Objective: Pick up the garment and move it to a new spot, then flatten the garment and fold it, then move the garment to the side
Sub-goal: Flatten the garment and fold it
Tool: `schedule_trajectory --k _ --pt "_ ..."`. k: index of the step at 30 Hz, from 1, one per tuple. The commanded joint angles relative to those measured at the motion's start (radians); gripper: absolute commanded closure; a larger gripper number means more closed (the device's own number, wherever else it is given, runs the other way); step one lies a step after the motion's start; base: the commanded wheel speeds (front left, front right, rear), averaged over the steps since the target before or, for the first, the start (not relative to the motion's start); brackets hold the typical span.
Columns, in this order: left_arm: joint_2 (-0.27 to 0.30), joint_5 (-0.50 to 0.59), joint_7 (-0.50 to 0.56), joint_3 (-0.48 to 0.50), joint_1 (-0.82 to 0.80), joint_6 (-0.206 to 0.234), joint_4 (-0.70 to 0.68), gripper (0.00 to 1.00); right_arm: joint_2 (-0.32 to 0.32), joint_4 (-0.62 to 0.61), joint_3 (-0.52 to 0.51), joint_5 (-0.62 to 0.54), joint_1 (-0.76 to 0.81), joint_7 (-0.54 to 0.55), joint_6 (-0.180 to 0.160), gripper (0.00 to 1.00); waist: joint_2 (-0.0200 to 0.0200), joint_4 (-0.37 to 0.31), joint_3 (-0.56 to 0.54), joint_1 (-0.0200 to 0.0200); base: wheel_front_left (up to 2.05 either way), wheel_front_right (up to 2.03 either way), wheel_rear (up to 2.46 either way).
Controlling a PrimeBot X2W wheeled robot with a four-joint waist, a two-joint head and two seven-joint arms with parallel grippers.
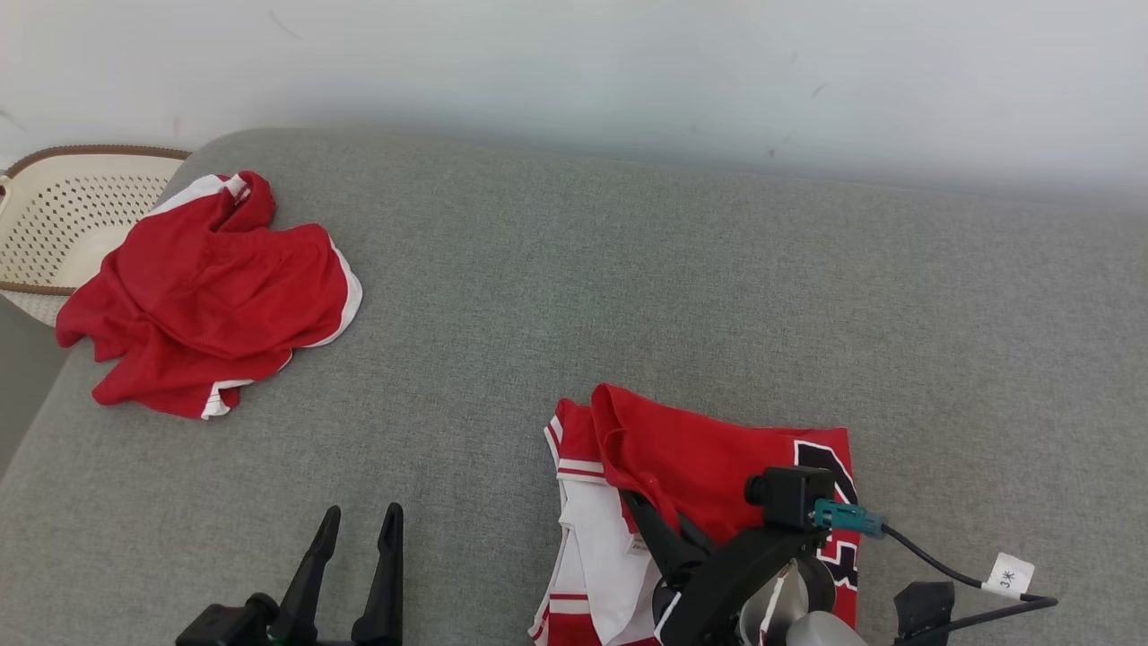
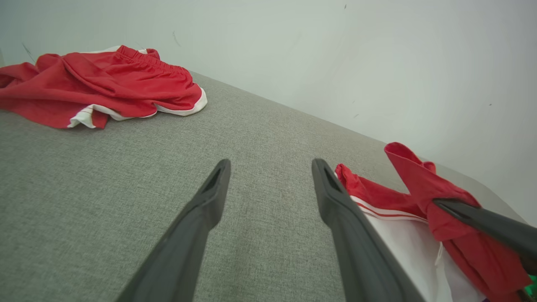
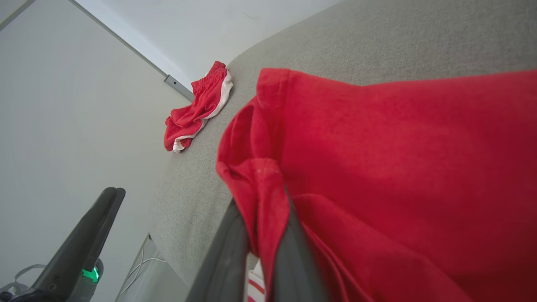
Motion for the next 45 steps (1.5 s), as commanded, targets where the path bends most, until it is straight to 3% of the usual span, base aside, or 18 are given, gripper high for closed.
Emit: schedule_trajectory --k 1,2,3,4,5,10,14,18,28,34,45 --pt "0.0 -0.002 -0.004 0.0 -0.004 0.0 0.004 0.0 0.001 0.014 0.01 0.012 -0.01 -0.014 0.001 1.0 0.0 0.001 -0.001 0.0 0.0 0.0 0.0" --pt "0.0 -0.003 -0.004 0.0 -0.004 0.001 0.007 0.0 0.001 0.026 0.016 0.018 -0.017 -0.021 0.001 0.75 0.0 0.001 -0.001 0.0 0.0 0.0 0.0" --pt "0.0 -0.003 -0.004 0.0 -0.004 0.002 0.008 0.0 0.002 0.034 0.022 0.027 -0.024 -0.03 0.001 0.58 0.0 0.0 -0.002 0.0 0.0 0.0 0.0" --pt "0.0 -0.003 -0.004 0.0 -0.004 0.003 0.009 0.0 0.002 0.04 0.03 0.037 -0.027 -0.036 0.001 0.05 0.0 0.0 -0.003 0.0 0.0 0.0 0.0" --pt "0.0 -0.003 -0.004 0.002 -0.002 0.003 0.01 0.0 0.002 0.042 0.039 0.049 -0.028 -0.042 0.001 0.0 0.0 -0.002 -0.004 0.0 0.0 0.0 0.0" --pt "0.0 -0.002 -0.004 0.011 0.011 0.003 0.014 0.0 0.001 0.02 0.067 0.088 -0.049 -0.077 0.001 0.0 0.0 -0.011 -0.013 0.0 0.0 0.0 0.0" --pt "0.0 -0.003 -0.004 0.016 0.017 0.003 0.012 0.0 0.001 -0.022 0.033 0.074 -0.057 -0.107 0.001 0.0 0.0 -0.018 -0.02 0.0 0.0 0.0 0.0" --pt "0.0 -0.001 -0.004 0.023 0.02 0.006 0.006 0.0 0.001 -0.075 -0.05 -0.005 -0.049 -0.121 0.001 0.0 0.0 -0.027 -0.026 0.0 0.0 0.0 0.0" --pt "0.0 0.011 -0.004 0.047 0.043 0.009 -0.017 0.0 -0.016 -0.18 -0.32 -0.346 0.058 -0.108 0.001 0.0 0.0 -0.043 -0.032 0.0 0.0 0.0 0.0" --pt "0.0 0.013 -0.004 0.058 0.05 0.009 -0.027 0.0 -0.008 -0.198 -0.404 -0.411 0.124 -0.097 0.001 0.0 0.0 -0.053 -0.027 0.0 0.0 0.0 0.0" --pt "0.0 0.012 -0.004 0.062 0.044 0.005 -0.03 0.0 -0.002 -0.18 -0.428 -0.45 0.148 -0.114 0.001 0.0 0.0 -0.058 -0.015 0.0 0.0 0.0 0.0"
